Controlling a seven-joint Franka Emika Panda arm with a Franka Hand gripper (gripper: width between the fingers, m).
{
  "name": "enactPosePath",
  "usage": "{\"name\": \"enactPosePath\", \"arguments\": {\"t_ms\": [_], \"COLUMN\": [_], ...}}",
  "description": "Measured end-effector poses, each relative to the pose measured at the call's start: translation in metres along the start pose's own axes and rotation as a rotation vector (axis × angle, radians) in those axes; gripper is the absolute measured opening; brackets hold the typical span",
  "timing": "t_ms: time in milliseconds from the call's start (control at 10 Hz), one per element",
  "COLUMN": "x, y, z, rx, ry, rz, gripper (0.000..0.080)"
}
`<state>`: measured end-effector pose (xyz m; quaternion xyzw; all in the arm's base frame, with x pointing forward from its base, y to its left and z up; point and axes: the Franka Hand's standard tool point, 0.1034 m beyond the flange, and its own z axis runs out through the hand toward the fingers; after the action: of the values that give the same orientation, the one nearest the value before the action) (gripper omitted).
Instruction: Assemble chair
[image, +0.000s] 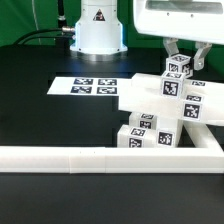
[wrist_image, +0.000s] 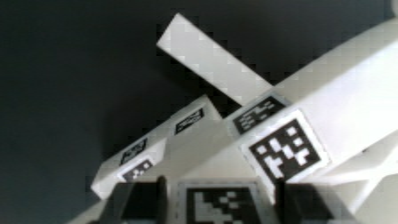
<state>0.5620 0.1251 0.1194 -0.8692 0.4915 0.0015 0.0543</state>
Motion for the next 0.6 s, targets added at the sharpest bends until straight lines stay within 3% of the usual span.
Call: {"name": "enactPosePath", "arguments": {"t_ms": [100, 400, 500, 600], "x": [-0.0024, -0.0059, -0.0059, -0.0054], "y": [-0.0033, -0.0059, -0.0056, -0.0054], "z": [0.0003, 0.0001, 0.0005, 0.0008], "rx": [0.013, 0.022, 0.022, 0.022], "ry": [-0.004, -0.021, -0.021, -0.021], "rz": [0.114, 0.228, 0.202, 0.168], "gripper": [0.0284, 0.0284, 0.0475, 0.0475]}}
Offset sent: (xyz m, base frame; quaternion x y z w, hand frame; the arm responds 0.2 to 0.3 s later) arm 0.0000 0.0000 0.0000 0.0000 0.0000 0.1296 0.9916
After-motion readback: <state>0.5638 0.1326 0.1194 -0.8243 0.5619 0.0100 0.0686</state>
